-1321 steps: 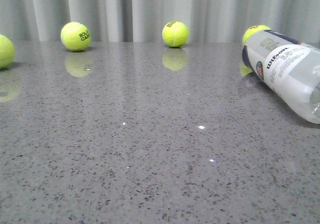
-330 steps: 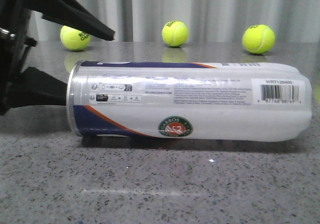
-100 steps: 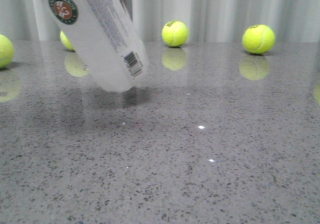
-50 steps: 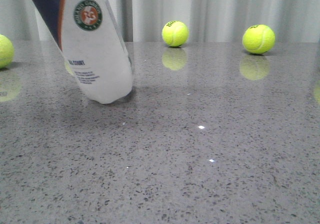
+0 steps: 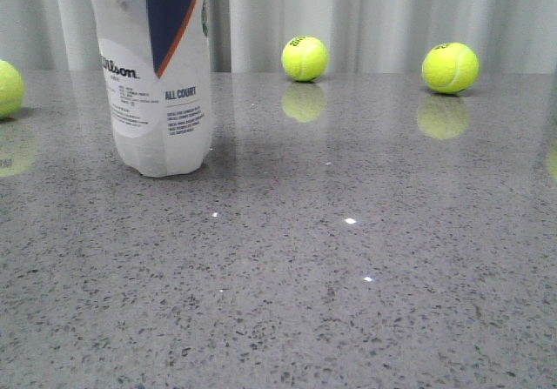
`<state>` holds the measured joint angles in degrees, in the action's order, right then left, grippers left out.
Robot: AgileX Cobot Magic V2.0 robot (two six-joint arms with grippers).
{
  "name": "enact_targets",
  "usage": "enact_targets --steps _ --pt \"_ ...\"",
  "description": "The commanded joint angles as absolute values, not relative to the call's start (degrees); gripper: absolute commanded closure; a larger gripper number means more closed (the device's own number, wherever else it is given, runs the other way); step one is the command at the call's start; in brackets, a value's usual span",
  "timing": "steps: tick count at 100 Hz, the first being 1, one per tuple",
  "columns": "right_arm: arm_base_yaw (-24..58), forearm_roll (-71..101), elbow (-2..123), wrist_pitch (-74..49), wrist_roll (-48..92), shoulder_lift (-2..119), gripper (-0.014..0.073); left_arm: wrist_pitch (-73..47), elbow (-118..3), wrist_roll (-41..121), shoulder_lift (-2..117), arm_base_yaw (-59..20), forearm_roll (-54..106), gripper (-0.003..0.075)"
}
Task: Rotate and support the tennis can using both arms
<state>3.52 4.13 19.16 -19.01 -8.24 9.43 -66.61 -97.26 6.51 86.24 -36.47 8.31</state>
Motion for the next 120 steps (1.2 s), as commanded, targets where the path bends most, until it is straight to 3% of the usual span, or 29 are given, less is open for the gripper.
enact_targets --steps 1,44,51,71,91,120 --pt "3.09 3.74 20.62 -14.58 -7.51 9.97 0.0660 -62.96 -99.35 6.56 84.23 -36.97 7.69 0.0329" --pt "3.09 3.74 20.62 -14.58 -7.51 9.97 0.0660 -60.35 -99.35 6.69 83.49 -36.97 6.49 0.0345" --pt "3.09 3.74 20.62 -14.58 -7.51 9.97 0.0660 -56.79 -99.35 6.69 81.97 -36.97 6.21 0.0414" --pt "3.09 3.74 20.62 -14.58 -7.51 9.97 0.0660 -46.58 -91.88 6.47 73.31 -36.97 4.56 0.0741" --pt "3.09 3.74 20.62 -14.58 -7.51 9.97 0.0660 -35.31 -77.54 1.22 62.04 -36.97 -3.71 0.0741" --pt "3.09 3.74 20.62 -14.58 -7.51 9.97 0.0660 -35.27 -62.73 -10.38 49.94 -36.97 -16.37 0.0741"
